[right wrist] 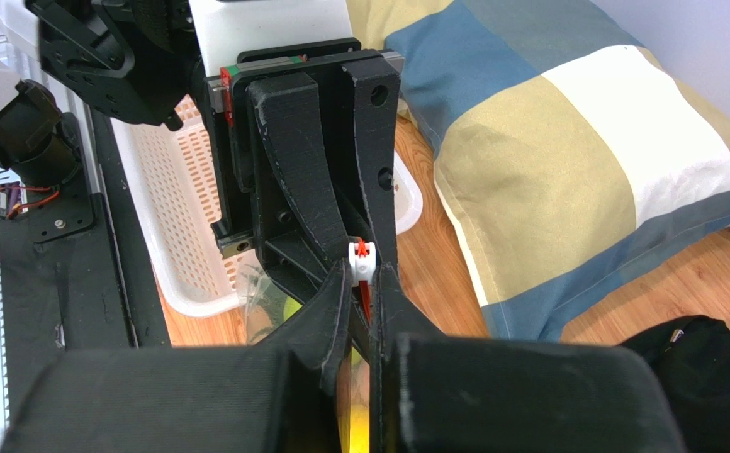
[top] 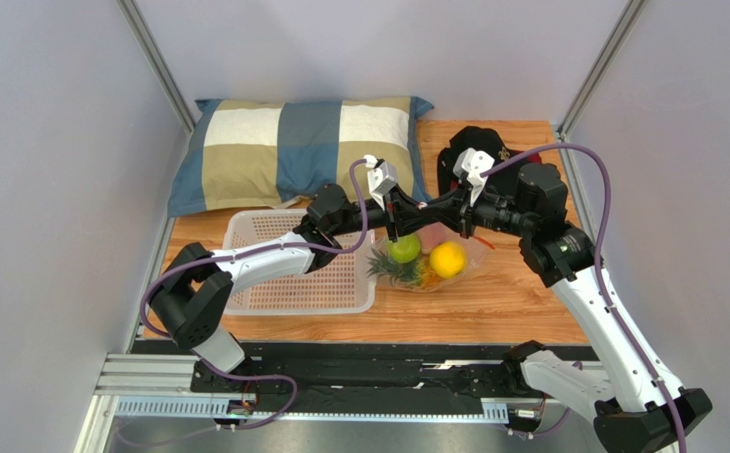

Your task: Open the zip-top bag and remove the fake food

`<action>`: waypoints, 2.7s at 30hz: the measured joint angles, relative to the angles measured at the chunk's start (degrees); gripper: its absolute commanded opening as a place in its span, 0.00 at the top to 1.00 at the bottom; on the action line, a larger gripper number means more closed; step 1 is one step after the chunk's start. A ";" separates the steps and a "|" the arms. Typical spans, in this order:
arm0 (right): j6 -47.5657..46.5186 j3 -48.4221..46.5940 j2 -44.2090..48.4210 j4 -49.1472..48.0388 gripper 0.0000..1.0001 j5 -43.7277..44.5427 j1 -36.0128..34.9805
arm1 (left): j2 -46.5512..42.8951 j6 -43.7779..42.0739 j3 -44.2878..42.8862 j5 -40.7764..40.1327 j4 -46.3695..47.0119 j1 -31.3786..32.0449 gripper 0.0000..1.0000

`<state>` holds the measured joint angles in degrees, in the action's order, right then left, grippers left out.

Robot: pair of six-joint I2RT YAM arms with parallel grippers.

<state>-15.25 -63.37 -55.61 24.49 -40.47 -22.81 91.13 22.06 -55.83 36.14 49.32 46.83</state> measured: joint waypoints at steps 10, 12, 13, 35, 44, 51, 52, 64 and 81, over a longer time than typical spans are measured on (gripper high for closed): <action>0.76 -0.04 0.26 -0.11 1.00 -0.52 -0.02 | 1.09 3.98 2.16 0.96 8.39 -0.15 0.85; 0.90 -0.07 0.26 -0.39 1.00 -0.48 -0.02 | 1.68 5.14 2.23 1.38 10.32 -0.20 0.94; 0.92 -0.07 0.26 -0.48 1.00 -0.39 0.00 | 2.08 5.86 2.23 1.55 11.39 -0.35 1.00; -6.29 0.15 1.88 8.02 1.00 7.06 -0.39 | -3.08 2.56 5.07 -1.16 3.37 -0.87 1.00; -2.60 0.46 2.54 7.91 1.00 5.62 -0.11 | -3.63 1.66 4.28 1.53 -0.55 -1.11 0.45; 4.57 0.50 3.67 4.98 1.00 3.43 -0.02 | -1.16 4.81 2.82 1.86 4.15 -0.90 0.48; 5.51 0.57 3.96 4.28 1.00 3.04 0.02 | 0.15 5.86 2.01 2.03 5.64 -0.74 0.50; 7.54 2.34 4.50 0.74 1.00 2.89 0.39 | 5.46 12.37 0.31 2.34 14.27 -0.20 1.00; -0.66 3.10 5.49 8.04 1.00 9.86 0.28 | 1.70 8.79 4.24 0.02 8.68 -0.87 0.88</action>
<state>-15.90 -60.27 -50.13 32.53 -30.61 -22.52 92.84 30.85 -51.59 36.16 58.00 45.95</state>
